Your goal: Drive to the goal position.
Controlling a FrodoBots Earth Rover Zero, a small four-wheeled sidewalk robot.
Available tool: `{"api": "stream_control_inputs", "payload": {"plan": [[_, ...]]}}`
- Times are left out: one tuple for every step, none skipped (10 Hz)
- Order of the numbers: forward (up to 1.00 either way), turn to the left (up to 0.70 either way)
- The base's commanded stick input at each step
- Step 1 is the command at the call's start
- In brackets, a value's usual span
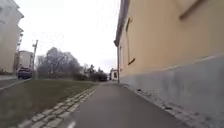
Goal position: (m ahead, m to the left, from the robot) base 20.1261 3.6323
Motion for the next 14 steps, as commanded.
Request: {"api": "stream_control_inputs", "payload": {"plan": [[1.0,0.0],[1.0,0.0],[1.0,0.0],[1.0,0.0],[1.0,0.0],[1.0,0.0],[1.0,0.0],[1.0,0.0],[1.0,0.0],[1.0,0.0],[1.0,0.0],[1.0,0.0],[1.0,0.0],[1.0,0.0]]}}
